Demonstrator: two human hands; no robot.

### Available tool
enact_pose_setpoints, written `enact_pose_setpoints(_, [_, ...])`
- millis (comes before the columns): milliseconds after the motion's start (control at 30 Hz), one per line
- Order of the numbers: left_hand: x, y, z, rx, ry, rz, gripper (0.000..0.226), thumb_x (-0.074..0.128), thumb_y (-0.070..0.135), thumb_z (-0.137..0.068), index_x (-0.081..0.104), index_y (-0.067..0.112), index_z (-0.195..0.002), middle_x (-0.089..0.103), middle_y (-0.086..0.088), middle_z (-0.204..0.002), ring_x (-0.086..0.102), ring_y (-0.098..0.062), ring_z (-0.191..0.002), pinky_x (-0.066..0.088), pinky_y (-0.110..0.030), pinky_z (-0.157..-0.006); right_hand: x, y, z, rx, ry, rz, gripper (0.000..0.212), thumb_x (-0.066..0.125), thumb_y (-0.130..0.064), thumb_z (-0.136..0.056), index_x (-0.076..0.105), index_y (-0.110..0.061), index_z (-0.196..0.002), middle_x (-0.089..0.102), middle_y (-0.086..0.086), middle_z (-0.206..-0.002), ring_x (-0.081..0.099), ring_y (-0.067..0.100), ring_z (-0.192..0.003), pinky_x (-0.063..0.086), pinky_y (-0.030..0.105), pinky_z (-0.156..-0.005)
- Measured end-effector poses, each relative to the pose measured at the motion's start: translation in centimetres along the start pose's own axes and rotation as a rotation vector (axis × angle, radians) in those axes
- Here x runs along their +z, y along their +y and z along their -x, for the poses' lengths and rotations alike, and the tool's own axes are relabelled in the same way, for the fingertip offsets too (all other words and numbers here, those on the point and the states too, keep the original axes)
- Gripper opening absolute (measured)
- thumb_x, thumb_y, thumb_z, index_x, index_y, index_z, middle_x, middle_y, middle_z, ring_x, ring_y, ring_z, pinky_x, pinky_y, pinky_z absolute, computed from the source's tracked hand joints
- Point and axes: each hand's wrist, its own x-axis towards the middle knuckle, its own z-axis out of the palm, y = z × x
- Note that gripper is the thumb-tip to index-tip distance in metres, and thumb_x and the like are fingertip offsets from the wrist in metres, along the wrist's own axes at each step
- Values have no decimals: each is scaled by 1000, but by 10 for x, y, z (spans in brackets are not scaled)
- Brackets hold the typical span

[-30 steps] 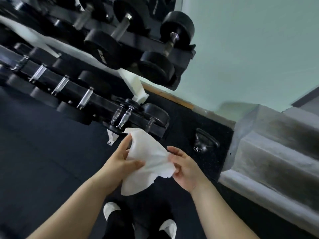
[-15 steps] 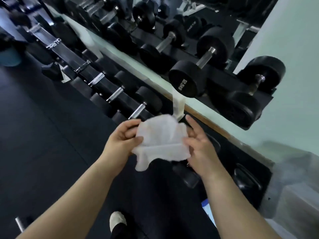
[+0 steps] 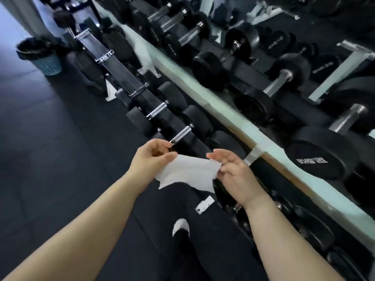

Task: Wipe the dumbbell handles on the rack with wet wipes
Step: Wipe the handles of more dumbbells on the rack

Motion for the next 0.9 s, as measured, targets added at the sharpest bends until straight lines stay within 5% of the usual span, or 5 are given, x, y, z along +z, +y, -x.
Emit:
enact_pose_setpoints(100, [-26, 6, -35, 84, 14, -93, 41, 65, -11, -76, 56, 28, -81, 49, 9, -71, 44, 1, -60, 37, -13, -63, 29, -7, -59, 97, -60, 40, 19, 43, -5, -92, 56, -19, -97, 61, 1, -97, 57, 15, -86, 45, 28, -77])
enact_pose_setpoints(267, [-88, 27, -87, 127, 187, -162, 46, 66, -7, -76, 55, 36, -86, 56, 13, -87, 52, 9, -72, 43, -10, -71, 96, -20, -148, 164, -405, 703, 13, 61, -8, -84, 59, -19, -78, 58, -4, -75, 51, 9, -69, 39, 21, -65])
enact_pose_setpoints(400, [-146, 32, -128, 95, 373, -35, 45, 63, -8, -79, 55, 36, -89, 55, 18, -97, 53, 1, -74, 45, -5, -67, 160, -36, -211, 156, -507, 666, 14, 63, -8, -80, 53, -13, -72, 55, -4, -68, 52, -2, -55, 40, 10, -56])
enact_pose_setpoints(600, [-236, 29, -223, 88, 431, 16, 46, 64, -7, -78, 54, 36, -91, 57, 17, -96, 50, -3, -73, 44, -13, -71, 277, -32, -308, 210, -681, 741, 18, 64, -23, -69, 59, -22, -86, 62, -12, -76, 59, -1, -67, 45, 12, -59])
enact_pose_setpoints(900, [-371, 57, -408, 55, 245, -20, 44, 61, -8, -81, 52, 34, -94, 59, 7, -91, 54, -8, -69, 48, -13, -57, 399, -50, -460, 189, -377, 585, 16, 55, -4, -85, 63, -17, -79, 63, -7, -71, 58, -3, -56, 45, 12, -53])
